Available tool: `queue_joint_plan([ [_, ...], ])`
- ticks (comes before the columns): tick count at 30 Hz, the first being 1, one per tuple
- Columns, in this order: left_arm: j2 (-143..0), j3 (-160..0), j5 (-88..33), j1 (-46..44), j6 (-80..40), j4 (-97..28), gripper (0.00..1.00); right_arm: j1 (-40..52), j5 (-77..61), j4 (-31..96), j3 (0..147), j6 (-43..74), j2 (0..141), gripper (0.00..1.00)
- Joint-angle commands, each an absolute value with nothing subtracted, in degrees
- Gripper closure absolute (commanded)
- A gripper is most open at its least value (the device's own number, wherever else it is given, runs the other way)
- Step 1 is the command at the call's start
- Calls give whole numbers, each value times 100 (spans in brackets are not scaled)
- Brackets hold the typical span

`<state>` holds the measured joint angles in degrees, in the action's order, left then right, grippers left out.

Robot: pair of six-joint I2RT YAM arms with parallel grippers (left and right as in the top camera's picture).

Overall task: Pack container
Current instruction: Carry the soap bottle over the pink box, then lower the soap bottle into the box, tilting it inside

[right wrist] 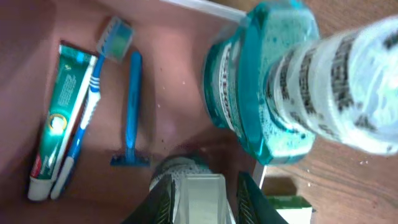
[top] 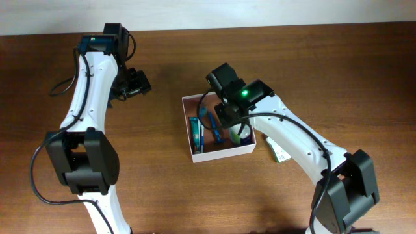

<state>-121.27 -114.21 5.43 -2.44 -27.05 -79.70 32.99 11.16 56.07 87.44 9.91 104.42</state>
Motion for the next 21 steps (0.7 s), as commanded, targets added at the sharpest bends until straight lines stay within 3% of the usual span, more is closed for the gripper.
queue_joint_plan([
  [1,-11966,-11489,604,-246,-2696,-7970,1,3336,1249,5743,8899,1096,10442,74],
  [16,-11966,-11489,604,-246,-2696,-7970,1,3336,1251,6606,8899,1555,10440,73],
  [21,-11966,-11489,604,-246,-2696,-7970,1,3336,1253,6602,8899,1553,10440,55],
])
